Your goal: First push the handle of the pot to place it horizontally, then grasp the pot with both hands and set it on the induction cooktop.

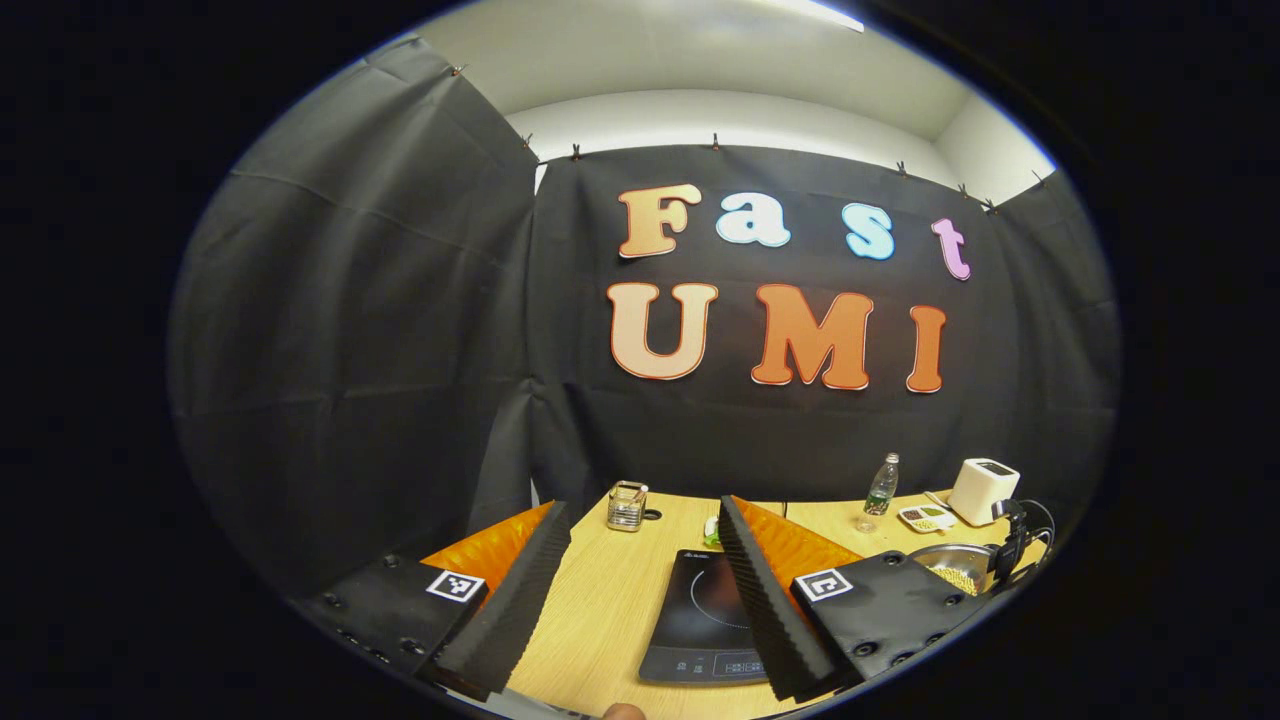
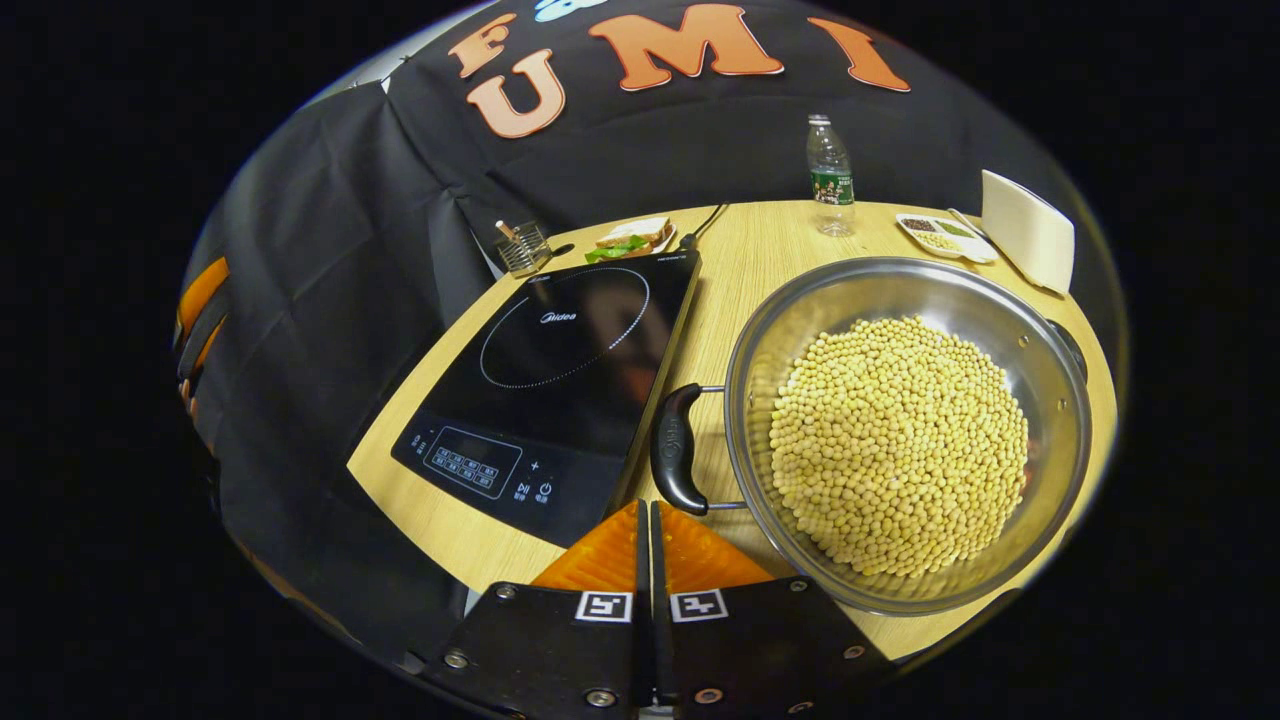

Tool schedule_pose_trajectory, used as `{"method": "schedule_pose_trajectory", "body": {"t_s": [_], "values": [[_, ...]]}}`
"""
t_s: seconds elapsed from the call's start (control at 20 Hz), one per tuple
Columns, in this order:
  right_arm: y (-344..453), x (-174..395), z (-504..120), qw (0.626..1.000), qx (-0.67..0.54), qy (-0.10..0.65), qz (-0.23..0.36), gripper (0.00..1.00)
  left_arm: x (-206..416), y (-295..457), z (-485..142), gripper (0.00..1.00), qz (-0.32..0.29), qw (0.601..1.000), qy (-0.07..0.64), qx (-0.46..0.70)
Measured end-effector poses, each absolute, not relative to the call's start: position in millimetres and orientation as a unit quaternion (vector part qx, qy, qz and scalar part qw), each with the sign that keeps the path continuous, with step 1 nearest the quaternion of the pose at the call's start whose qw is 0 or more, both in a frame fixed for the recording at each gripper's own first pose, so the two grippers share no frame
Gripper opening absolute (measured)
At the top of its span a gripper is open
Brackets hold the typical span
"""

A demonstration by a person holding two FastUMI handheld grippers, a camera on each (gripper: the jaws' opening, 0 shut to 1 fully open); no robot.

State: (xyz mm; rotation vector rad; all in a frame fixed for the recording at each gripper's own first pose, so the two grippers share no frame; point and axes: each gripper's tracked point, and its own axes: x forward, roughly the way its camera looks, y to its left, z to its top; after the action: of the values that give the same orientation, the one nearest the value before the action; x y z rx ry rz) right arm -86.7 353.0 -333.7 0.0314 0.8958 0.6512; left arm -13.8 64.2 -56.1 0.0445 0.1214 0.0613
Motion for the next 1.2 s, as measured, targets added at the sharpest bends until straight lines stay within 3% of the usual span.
{"method": "schedule_pose_trajectory", "body": {"t_s": [0.7,1.2], "values": [[378.4,-40.3,-333.6,0.864,0.030,0.409,0.292,0.00,14.8,78.1,-79.2,0.97,0.027,0.996,0.083,0.003],[359.7,-45.3,-308.1,0.870,0.032,0.381,0.311,0.00,18.5,34.8,-89.1,0.96,-0.013,0.995,0.101,0.002]]}}
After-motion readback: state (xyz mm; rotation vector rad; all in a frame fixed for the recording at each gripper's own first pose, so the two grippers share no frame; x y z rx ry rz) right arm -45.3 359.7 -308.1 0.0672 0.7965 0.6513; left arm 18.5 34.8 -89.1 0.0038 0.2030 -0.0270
